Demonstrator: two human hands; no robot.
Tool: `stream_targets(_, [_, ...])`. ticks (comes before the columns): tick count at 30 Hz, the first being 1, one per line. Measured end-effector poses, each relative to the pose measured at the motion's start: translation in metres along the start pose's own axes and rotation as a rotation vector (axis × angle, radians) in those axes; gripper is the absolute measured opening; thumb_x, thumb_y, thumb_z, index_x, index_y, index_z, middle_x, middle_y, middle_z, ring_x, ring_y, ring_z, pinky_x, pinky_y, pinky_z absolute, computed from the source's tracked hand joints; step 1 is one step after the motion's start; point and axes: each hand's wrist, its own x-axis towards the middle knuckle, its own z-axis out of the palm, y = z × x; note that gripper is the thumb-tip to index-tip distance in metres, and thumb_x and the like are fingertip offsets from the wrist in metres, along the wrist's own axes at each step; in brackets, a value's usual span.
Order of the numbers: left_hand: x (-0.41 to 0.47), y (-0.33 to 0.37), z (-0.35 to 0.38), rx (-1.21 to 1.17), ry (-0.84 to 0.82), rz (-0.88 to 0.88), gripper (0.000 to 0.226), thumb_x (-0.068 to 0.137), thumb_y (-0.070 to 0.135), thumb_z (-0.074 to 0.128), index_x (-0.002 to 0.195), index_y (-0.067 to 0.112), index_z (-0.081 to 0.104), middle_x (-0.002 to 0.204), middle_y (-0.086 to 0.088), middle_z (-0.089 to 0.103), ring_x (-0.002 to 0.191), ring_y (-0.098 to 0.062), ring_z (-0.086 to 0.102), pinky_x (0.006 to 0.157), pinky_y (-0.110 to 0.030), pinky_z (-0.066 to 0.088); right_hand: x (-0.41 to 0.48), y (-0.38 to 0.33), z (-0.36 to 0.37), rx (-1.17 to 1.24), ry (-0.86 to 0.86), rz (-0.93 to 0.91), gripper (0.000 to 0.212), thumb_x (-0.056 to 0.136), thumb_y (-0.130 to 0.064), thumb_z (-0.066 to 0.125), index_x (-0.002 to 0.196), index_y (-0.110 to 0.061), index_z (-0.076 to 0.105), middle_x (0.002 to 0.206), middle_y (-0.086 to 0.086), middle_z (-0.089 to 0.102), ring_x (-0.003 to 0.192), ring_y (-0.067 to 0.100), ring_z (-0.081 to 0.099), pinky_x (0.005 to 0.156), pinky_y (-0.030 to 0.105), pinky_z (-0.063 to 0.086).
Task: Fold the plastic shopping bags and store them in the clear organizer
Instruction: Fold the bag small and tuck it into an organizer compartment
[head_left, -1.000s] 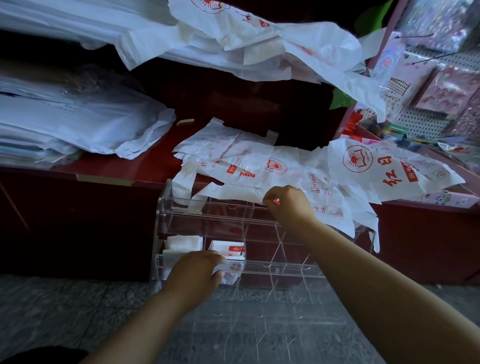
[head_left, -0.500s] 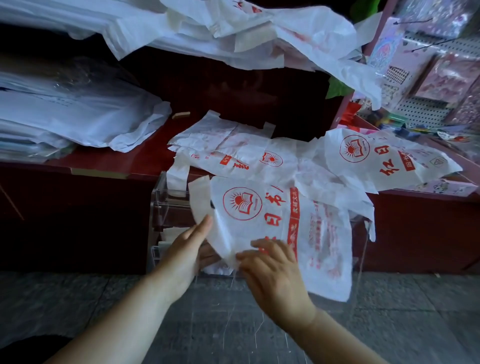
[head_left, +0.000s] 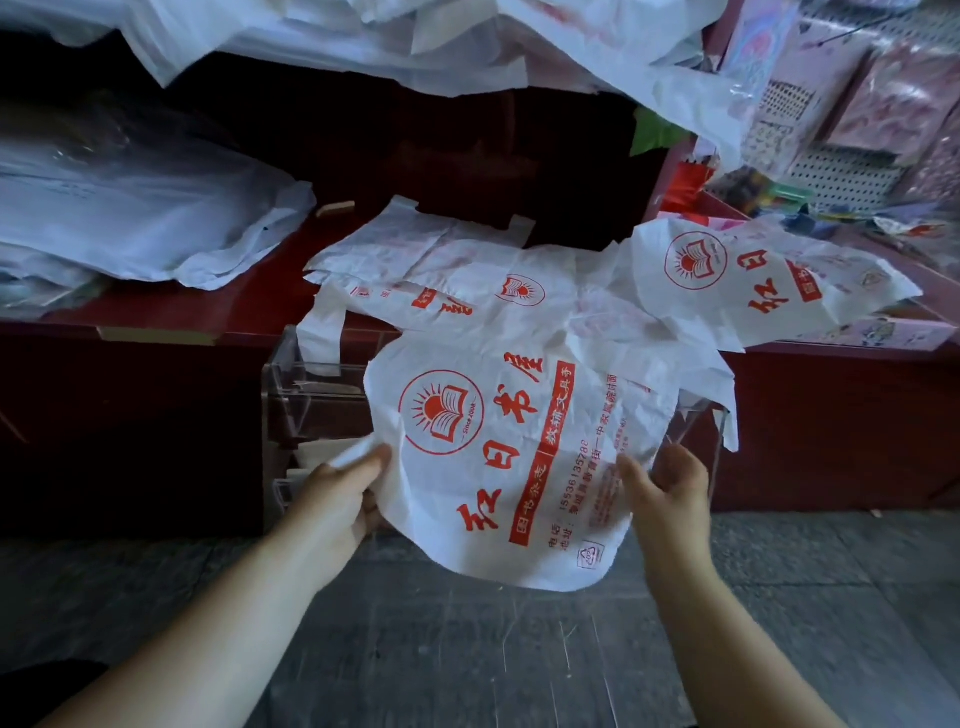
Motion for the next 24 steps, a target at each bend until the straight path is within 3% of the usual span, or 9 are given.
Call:
stream_targets(2, [0.001, -0.003, -0.003, 0.013, 0.011, -0.019, 0.025, 0.097, 0.014, 0.038, 0.105, 0.018, 0.061, 0.074, 0.009, 0.072, 0.065, -0.003, 0.067, 0.068, -0.030, 0.049, 0.006, 0.002, -0.005, 0.093, -0.075, 0.222, 0.034, 0.085, -0.010, 0.062, 0.115, -0.001, 0.052, 0.103, 0.012, 0.062, 0.088, 0.023, 0.062, 0.079, 0.039, 0.051])
stream_targets(4, [-0.002, -0.005, -0.004, 0.045, 0.005, -0.050, 0.022, 0.096, 0.014, 0.041, 0.102, 0.020, 0.062, 0.073, 0.008, 0.073, 0.065, -0.006, 0.068, 0.067, -0.029, 0.049, 0.004, 0.001, -0.005, 0.068, -0.151, 0.277, 0.005, 0.086, -0.007, 0.059, 0.090, -0.004, 0.060, 0.087, 0.010, 0.063, 0.075, 0.020, 0.060, 0.067, 0.032, 0.049])
stream_targets(7, [-0.003, 0.002, -0.011, 0.158, 0.041, -0.061, 0.013, 0.092, 0.025, 0.049, 0.093, 0.024, 0.062, 0.079, 0.003, 0.072, 0.073, -0.015, 0.068, 0.072, -0.034, 0.050, 0.002, -0.004, -0.005, 0.021, -0.152, 0.222, 0.017, 0.088, -0.006, 0.057, 0.071, -0.007, 0.057, 0.071, 0.006, 0.059, 0.065, 0.017, 0.055, 0.061, 0.029, 0.047])
stream_targets(11, [0.007, 0.021, -0.029, 0.264, 0.403, 0.087, 0.022, 0.092, 0.031, 0.050, 0.082, 0.013, 0.057, 0.083, -0.008, 0.061, 0.084, -0.024, 0.055, 0.082, -0.036, 0.043, 0.003, -0.011, -0.012, -0.028, -0.165, 0.161, 0.017, 0.088, -0.010, 0.058, 0.072, -0.005, 0.056, 0.069, 0.007, 0.059, 0.064, 0.020, 0.057, 0.068, 0.037, 0.050])
stream_targets(14, [0.001, 0.029, -0.030, 0.672, 0.568, 0.173, 0.038, 0.087, 0.039, 0.056, 0.092, 0.002, 0.047, 0.084, -0.013, 0.055, 0.080, -0.025, 0.050, 0.073, -0.035, 0.041, 0.001, -0.016, -0.018, -0.035, -0.163, 0.129, 0.019, 0.089, -0.010, 0.056, 0.070, -0.007, 0.055, 0.068, 0.006, 0.060, 0.062, 0.018, 0.057, 0.062, 0.032, 0.049])
stream_targets(17, [-0.009, 0.039, -0.031, 1.128, 0.583, 0.259, 0.039, 0.086, 0.047, 0.052, 0.074, 0.010, 0.051, 0.069, -0.002, 0.053, 0.068, -0.025, 0.049, 0.060, -0.030, 0.034, 0.003, -0.018, -0.023, -0.035, -0.154, 0.123, 0.019, 0.089, -0.010, 0.055, 0.070, -0.007, 0.055, 0.068, 0.007, 0.061, 0.061, 0.019, 0.058, 0.059, 0.031, 0.049])
stream_targets(19, [-0.012, 0.050, -0.034, 1.112, 0.653, 0.336, 0.036, 0.086, 0.046, 0.051, 0.072, 0.013, 0.049, 0.069, -0.001, 0.051, 0.070, -0.025, 0.046, 0.062, -0.030, 0.033, 0.004, -0.019, -0.027, -0.031, -0.163, 0.138, 0.017, 0.089, -0.011, 0.055, 0.072, -0.008, 0.057, 0.069, 0.007, 0.063, 0.062, 0.021, 0.060, 0.063, 0.035, 0.051])
stream_targets(21, [-0.011, 0.054, -0.034, 0.942, 0.718, 0.470, 0.026, 0.087, 0.038, 0.055, 0.084, 0.012, 0.051, 0.081, -0.003, 0.052, 0.078, -0.021, 0.044, 0.068, -0.031, 0.031, 0.003, -0.017, -0.031, -0.045, -0.195, 0.162, 0.016, 0.090, -0.012, 0.055, 0.075, -0.007, 0.058, 0.073, 0.010, 0.065, 0.067, 0.024, 0.063, 0.071, 0.041, 0.053])
stream_targets(24, [-0.005, 0.038, -0.022, 0.689, 0.474, 0.406, 0.035, 0.089, 0.026, 0.055, 0.118, 0.007, 0.052, 0.107, -0.007, 0.055, 0.093, -0.017, 0.049, 0.077, -0.027, 0.033, -0.001, -0.014, -0.036, -0.055, -0.249, 0.202, 0.015, 0.089, -0.013, 0.056, 0.077, -0.005, 0.059, 0.077, 0.014, 0.066, 0.073, 0.030, 0.063, 0.079, 0.049, 0.051])
